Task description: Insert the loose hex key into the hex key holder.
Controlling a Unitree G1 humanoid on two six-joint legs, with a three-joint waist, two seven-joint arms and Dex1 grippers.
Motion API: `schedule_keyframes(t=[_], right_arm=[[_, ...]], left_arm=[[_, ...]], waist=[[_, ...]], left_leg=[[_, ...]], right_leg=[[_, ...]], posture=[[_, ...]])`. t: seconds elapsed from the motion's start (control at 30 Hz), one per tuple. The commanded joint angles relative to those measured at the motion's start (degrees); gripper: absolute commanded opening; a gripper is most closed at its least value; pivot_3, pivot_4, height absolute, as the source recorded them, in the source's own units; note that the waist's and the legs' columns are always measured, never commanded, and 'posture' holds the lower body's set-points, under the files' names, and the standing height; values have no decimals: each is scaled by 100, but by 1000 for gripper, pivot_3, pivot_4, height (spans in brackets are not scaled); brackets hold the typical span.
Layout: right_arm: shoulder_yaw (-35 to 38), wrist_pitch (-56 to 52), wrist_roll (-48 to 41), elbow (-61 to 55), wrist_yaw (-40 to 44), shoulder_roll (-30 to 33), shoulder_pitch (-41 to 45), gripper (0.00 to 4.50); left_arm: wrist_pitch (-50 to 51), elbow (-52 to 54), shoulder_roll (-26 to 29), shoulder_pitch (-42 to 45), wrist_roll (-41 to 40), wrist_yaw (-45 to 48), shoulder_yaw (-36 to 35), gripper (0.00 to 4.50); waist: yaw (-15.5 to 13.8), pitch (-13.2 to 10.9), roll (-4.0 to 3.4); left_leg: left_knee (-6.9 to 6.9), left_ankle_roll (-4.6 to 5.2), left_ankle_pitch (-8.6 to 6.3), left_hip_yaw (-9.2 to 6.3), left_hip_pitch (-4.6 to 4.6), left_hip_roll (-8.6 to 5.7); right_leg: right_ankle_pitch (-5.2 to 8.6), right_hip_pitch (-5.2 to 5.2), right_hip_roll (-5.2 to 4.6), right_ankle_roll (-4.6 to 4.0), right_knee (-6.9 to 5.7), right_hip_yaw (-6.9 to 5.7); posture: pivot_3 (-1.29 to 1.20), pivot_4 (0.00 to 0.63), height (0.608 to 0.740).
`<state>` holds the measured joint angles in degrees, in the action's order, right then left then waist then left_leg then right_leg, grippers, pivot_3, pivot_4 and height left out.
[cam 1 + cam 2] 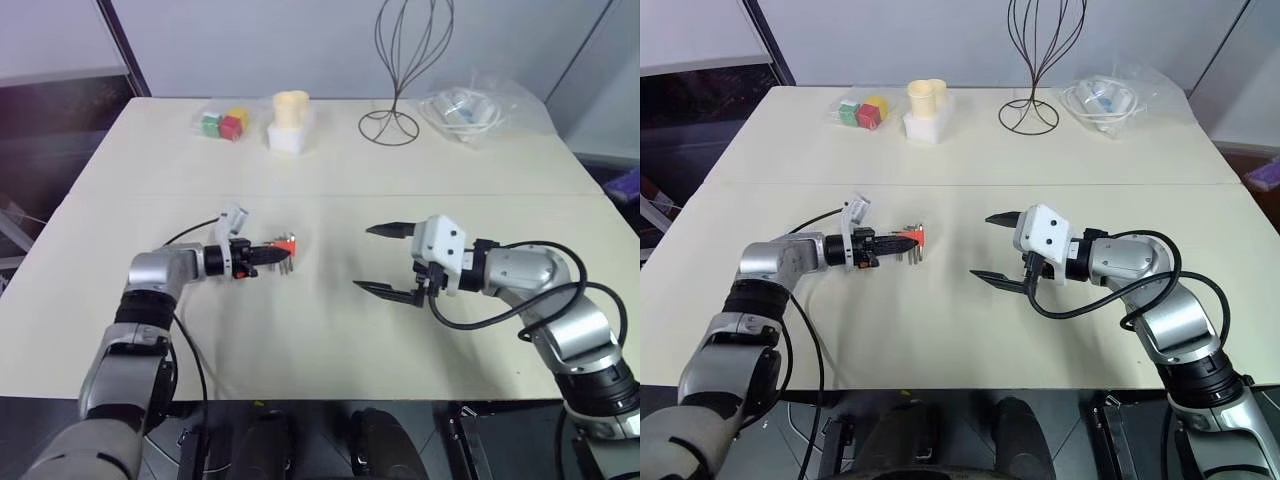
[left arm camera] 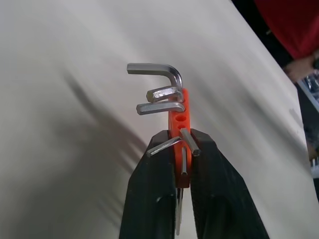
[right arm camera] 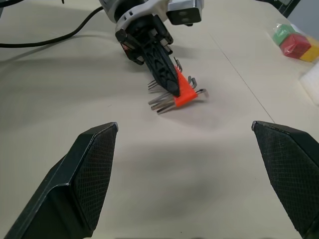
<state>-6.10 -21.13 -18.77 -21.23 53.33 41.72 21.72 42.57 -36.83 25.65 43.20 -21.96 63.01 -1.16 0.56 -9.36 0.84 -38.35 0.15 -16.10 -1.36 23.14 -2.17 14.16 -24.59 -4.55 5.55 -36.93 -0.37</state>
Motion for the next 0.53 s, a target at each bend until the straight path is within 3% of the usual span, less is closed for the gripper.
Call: schedule_keyframes(t=[0.03,0.17,0.33,0.53], right_arm=[[80,-36,-71,-182,10,-15,10,4500],[98,-84,-76,-186,15,-13,-16,4500],[179,-160,-97,-192,47,69,-131,4500],[906,-804,-847,-1,-53,-6,-205,4500]], left_arm=[[-50,-88,10,157,-2,-167,-150,2156],[-279,-258,52,241,140,-419,-162,4090],[-1263,-376,465,246,651,-767,-39,4090],[-1952,973,982,-319,575,-907,-452,4090]], waist=[[0,0,0],[-14,0,1],[31,0,0],[5,0,1]], left_leg=[[0,0,0,0,0,0],[-1,-1,1,0,-2,-1],[1,-2,1,1,-9,1],[12,-9,4,1,-6,6]], right_leg=[[0,0,0,0,-1,0],[0,2,-3,0,-1,0],[0,3,-3,0,-4,1],[0,-7,-17,-1,-2,11]], posture=[[0,150,740],[0,150,740],[0,150,740],[0,150,740]])
